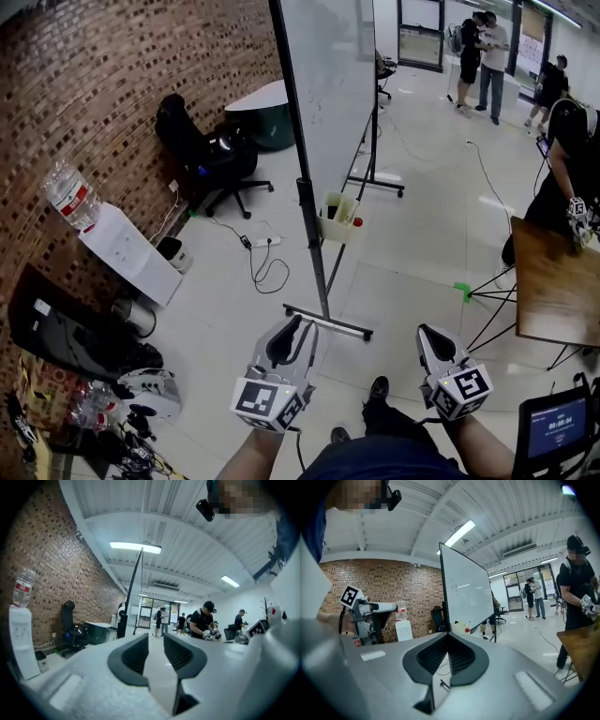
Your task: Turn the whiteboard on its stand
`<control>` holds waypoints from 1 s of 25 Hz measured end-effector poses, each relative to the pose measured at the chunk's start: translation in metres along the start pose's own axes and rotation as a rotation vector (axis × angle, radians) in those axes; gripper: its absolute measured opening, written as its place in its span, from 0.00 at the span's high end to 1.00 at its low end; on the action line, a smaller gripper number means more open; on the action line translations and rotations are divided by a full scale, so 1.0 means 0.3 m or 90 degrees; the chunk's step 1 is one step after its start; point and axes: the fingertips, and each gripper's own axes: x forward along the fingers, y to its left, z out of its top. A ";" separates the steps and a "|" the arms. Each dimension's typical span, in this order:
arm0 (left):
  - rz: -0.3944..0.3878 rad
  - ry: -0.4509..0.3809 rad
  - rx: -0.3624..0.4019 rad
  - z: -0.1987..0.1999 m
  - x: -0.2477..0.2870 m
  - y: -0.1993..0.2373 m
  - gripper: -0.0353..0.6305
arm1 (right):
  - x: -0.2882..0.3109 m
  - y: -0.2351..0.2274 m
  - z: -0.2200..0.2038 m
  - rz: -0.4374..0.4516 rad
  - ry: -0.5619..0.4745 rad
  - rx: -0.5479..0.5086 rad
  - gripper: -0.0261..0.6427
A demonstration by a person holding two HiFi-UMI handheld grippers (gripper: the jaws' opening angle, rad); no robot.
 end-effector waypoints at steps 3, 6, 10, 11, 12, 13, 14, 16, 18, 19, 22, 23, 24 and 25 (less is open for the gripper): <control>0.029 0.012 0.008 -0.005 0.110 0.114 0.79 | 0.109 -0.066 0.011 0.010 -0.011 -0.002 0.95; 0.063 0.024 0.019 -0.001 0.231 0.209 0.76 | 0.202 -0.156 0.048 0.018 -0.018 -0.012 0.95; 0.086 0.036 0.046 0.023 0.417 0.310 0.72 | 0.325 -0.264 0.108 0.045 -0.022 -0.024 0.93; 0.093 0.042 0.051 0.024 0.459 0.336 0.72 | 0.363 -0.275 0.119 0.061 -0.017 -0.027 0.89; 0.100 0.050 0.055 0.024 0.498 0.362 0.72 | 0.402 -0.278 0.132 0.078 -0.011 -0.032 0.85; 0.108 0.058 0.059 0.023 0.533 0.385 0.72 | 0.443 -0.275 0.146 0.094 -0.007 -0.039 0.84; 0.115 0.066 0.060 0.020 0.564 0.407 0.70 | 0.483 -0.268 0.160 0.109 -0.004 -0.047 0.83; 0.121 0.078 0.057 0.013 0.623 0.443 0.67 | 0.559 -0.241 0.186 0.131 -0.002 -0.058 0.83; 0.124 0.079 0.050 0.007 0.683 0.479 0.64 | 0.639 -0.200 0.212 0.148 -0.007 -0.073 0.83; 0.126 0.081 0.044 0.002 0.714 0.499 0.61 | 0.682 -0.179 0.223 0.152 -0.011 -0.078 0.83; 0.123 0.098 0.030 -0.026 0.803 0.541 0.52 | 0.790 -0.102 0.253 0.158 -0.025 -0.057 0.82; 0.119 0.106 0.030 -0.035 0.830 0.547 0.51 | 0.813 -0.074 0.268 0.160 -0.033 -0.047 0.81; 0.114 0.112 0.031 -0.042 0.856 0.548 0.50 | 0.827 -0.050 0.286 0.162 -0.043 -0.039 0.81; 0.109 0.115 0.030 -0.047 0.879 0.546 0.50 | 0.835 -0.031 0.301 0.161 -0.052 -0.029 0.81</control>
